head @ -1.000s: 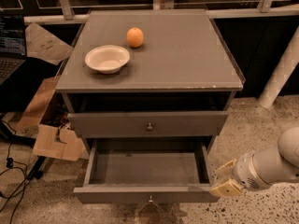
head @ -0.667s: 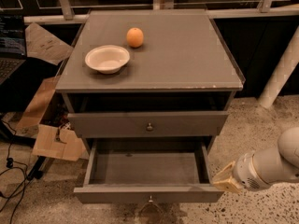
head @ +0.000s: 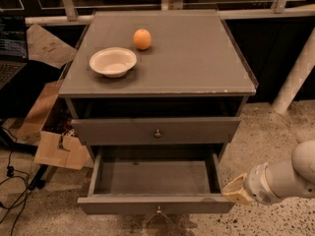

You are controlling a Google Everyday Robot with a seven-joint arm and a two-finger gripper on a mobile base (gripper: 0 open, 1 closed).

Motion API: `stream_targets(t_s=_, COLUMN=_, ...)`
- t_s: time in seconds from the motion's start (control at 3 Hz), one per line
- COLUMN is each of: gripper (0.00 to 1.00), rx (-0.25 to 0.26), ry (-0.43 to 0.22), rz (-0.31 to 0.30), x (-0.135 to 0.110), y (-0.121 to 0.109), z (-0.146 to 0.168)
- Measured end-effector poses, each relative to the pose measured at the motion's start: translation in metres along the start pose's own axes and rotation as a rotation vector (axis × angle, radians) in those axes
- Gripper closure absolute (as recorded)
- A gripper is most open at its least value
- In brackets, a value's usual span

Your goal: Close middle drawer

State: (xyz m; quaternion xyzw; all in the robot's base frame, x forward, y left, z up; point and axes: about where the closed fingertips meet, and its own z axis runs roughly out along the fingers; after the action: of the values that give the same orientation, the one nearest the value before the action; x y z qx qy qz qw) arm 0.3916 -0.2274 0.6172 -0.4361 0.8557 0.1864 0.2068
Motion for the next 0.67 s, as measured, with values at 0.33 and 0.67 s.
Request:
stream_targets(t_s=0.33, gripper=1.00, rx=0.027, ry=-0.035, rz=0.047, x=0.022, y=-0.011, z=0.026)
stream_targets(t_s=0.67, gripper=1.00, rx=0.039, ry=-0.076, rz=0.088, x=0.048, y=-0.025, z=0.057)
